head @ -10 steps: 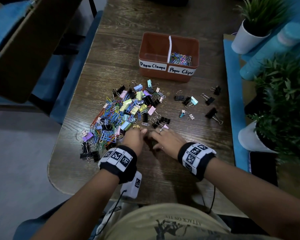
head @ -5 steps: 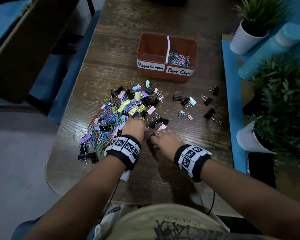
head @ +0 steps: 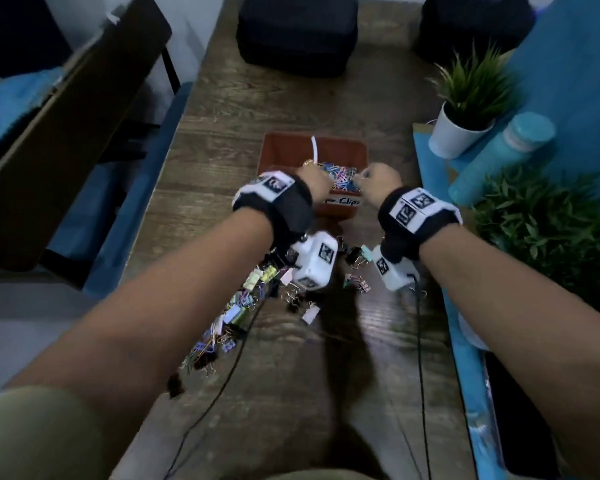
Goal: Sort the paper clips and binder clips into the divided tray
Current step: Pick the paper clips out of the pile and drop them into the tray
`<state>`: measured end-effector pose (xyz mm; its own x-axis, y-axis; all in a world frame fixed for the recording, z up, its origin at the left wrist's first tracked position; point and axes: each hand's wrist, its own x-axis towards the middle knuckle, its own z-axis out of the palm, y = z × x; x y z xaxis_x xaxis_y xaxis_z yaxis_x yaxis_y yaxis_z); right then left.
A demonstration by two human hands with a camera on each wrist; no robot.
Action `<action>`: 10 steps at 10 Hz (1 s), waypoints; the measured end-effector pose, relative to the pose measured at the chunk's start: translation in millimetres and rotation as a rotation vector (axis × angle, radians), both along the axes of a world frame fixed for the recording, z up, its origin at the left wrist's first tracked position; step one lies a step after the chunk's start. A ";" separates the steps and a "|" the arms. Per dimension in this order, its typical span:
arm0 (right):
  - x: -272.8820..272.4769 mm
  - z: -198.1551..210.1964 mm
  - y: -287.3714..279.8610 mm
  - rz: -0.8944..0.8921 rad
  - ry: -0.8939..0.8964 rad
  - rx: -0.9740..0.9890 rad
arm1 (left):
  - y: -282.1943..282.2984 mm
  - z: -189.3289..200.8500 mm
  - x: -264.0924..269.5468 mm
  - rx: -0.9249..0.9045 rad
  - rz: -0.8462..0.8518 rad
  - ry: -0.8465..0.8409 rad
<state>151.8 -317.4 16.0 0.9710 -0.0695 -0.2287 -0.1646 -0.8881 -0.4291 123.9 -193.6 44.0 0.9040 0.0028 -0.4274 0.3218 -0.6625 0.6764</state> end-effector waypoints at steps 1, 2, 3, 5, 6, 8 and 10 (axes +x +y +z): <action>41.9 -1.0 10.3 0.076 0.022 -0.178 | -13.3 9.4 36.3 0.060 0.047 -0.067; 65.3 -5.9 10.9 0.140 0.074 -0.238 | -15.1 5.6 64.2 0.253 -0.103 -0.130; 77.1 -13.6 -0.7 0.132 0.147 -0.066 | -14.3 -3.7 82.8 0.346 -0.212 -0.092; 51.8 -15.3 -9.9 0.166 0.007 0.182 | 19.6 -14.7 77.3 0.024 -0.169 -0.127; 15.5 -9.9 2.9 0.227 -0.169 0.189 | 55.1 -12.4 28.5 -0.109 -0.081 -0.218; -79.4 -23.3 64.1 0.579 0.040 0.302 | 155.2 -22.8 -113.2 0.073 0.060 -0.134; -155.7 -45.1 132.1 1.040 0.175 0.125 | 211.3 -61.6 -230.4 0.393 0.202 0.122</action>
<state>-3.9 -185.3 -29.2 0.4919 0.8100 -0.3192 0.5824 -0.5787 -0.5710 -106.6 17.8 -17.6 0.8119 0.3573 -0.4617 0.5327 -0.7769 0.3356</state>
